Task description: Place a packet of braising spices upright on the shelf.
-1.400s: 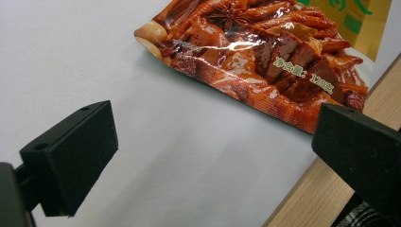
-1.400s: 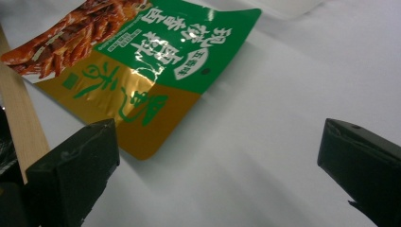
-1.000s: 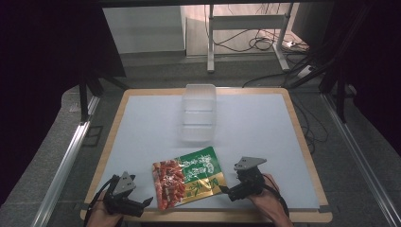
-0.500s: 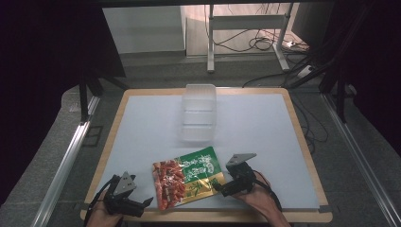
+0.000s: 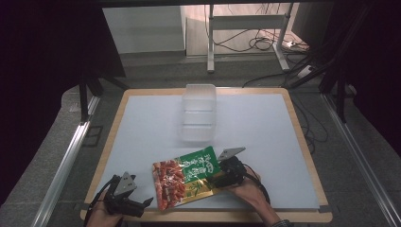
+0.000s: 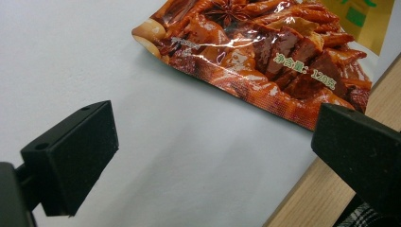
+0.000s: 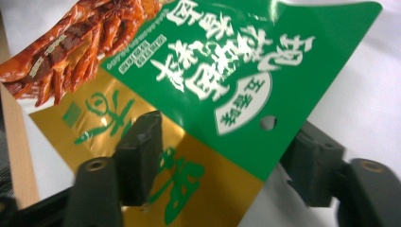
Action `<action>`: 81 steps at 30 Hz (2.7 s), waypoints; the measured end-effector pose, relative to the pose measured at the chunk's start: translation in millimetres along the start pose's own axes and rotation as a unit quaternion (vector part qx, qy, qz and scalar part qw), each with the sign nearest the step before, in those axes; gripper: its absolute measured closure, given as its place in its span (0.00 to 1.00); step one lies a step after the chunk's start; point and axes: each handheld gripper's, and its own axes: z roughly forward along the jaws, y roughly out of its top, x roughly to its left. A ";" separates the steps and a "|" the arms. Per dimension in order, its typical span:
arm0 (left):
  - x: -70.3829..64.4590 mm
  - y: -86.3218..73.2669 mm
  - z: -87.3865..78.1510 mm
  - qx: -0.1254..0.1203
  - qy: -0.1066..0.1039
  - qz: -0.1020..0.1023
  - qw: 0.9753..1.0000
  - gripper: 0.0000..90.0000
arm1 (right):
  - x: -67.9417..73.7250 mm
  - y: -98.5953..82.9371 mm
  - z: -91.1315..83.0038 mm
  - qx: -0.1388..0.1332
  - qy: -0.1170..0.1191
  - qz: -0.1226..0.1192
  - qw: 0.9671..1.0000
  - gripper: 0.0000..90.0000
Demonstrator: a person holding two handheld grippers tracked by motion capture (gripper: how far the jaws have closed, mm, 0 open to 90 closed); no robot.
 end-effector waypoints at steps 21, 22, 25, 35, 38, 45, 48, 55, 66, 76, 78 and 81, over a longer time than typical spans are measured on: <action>-0.6 -0.1 -0.1 0.000 0.001 0.003 1.000 0.02 | -4.7 23.0 3.8 0.000 0.017 0.031 0.999 0.99; -0.7 0.0 -0.2 0.000 0.001 0.004 1.000 0.01 | -3.9 24.0 3.0 0.001 0.016 0.030 0.999 0.99; -0.8 0.0 -0.1 0.000 0.001 0.004 1.000 0.02 | -1.1 27.6 0.8 0.002 0.011 0.025 1.000 0.99; -0.7 -0.1 -0.2 0.000 0.001 0.004 1.000 0.02 | 1.4 45.7 -16.3 -0.023 0.029 -0.014 0.999 0.99; -0.6 -0.2 -0.3 -0.001 0.001 0.004 1.000 0.02 | 1.6 51.5 -21.0 -0.028 0.031 -0.014 0.999 0.99; -0.7 -0.2 -0.4 -0.001 0.002 0.004 1.000 0.01 | 4.6 69.3 -37.2 -0.046 0.037 -0.016 0.998 0.99; -0.7 -0.2 -0.6 -0.002 0.003 0.002 1.000 0.01 | 5.8 77.6 -43.4 -0.047 0.038 -0.019 0.998 0.99; 0.9 -1.1 -2.0 -0.012 -0.001 -0.006 1.000 0.01 | 10.1 96.8 -56.6 -0.059 0.068 -0.019 0.996 0.99; 2.4 -1.9 -3.3 -0.019 -0.001 -0.013 1.000 0.00 | 18.2 121.7 -75.7 -0.073 0.098 -0.028 0.992 0.99; 2.1 -1.8 -3.0 -0.019 0.000 -0.012 1.000 0.00 | 19.8 137.1 -90.9 -0.080 0.090 -0.040 0.992 0.99; 2.2 -1.8 -3.0 -0.018 0.000 -0.011 1.000 0.00 | 18.6 140.6 -95.4 -0.081 0.080 -0.043 0.993 0.99; 2.3 -1.7 -3.0 -0.017 0.000 -0.010 1.000 0.00 | 16.1 144.7 -101.3 -0.084 0.066 -0.046 0.993 0.99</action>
